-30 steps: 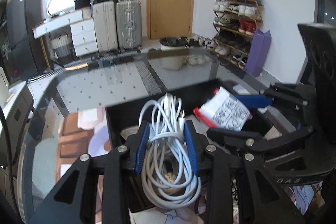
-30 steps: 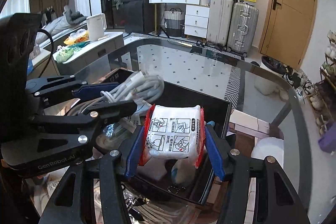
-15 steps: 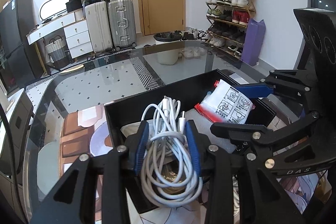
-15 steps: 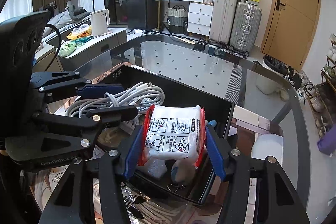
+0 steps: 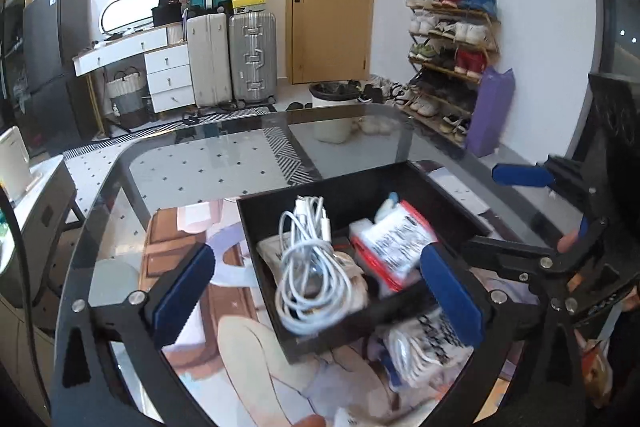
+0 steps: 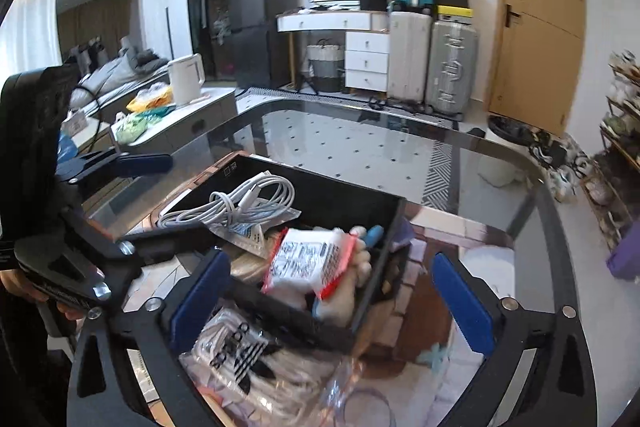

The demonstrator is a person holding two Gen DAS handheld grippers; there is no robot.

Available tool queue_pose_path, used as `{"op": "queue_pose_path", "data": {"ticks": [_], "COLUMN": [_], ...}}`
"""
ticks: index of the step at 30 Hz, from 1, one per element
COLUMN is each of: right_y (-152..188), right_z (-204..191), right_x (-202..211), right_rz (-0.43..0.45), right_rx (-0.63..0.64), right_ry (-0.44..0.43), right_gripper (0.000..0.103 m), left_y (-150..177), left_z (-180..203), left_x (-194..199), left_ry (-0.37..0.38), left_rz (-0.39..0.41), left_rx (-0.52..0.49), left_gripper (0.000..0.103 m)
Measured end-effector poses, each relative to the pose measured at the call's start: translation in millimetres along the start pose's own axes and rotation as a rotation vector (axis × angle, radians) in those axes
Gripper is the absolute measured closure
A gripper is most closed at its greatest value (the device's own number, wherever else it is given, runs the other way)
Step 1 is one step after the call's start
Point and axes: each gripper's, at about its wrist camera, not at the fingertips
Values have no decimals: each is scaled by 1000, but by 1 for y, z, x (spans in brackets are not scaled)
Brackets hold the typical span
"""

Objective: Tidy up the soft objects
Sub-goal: 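Withdraw both tools from the bin toward the white sachet and adidas bag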

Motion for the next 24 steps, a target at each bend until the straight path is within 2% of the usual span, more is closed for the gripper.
{"op": "queue_pose_path", "data": {"ticks": [10, 19, 24], "right_y": [35, 48, 51], "right_z": [-27, -21, -11], "right_x": [19, 19, 16], "right_rz": [-54, -80, -94], "right_rx": [-7, -25, -60], "right_ry": [-24, 10, -7], "right_gripper": [1, 1, 1], "left_y": [26, 46, 56], "left_z": [6, 6, 5], "left_x": [26, 33, 32], "left_ry": [7, -19, -14], "left_rz": [-5, -33, -67], "left_rx": [-11, -36, -39], "left_gripper": [0, 0, 0]}}
Point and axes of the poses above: each gripper's, at about its wrist camera, not at the fingertips, and x roughly against the way its jaws point, z to its right, y to its underside, and after that the axes turned 9 degrees about x, right-handed
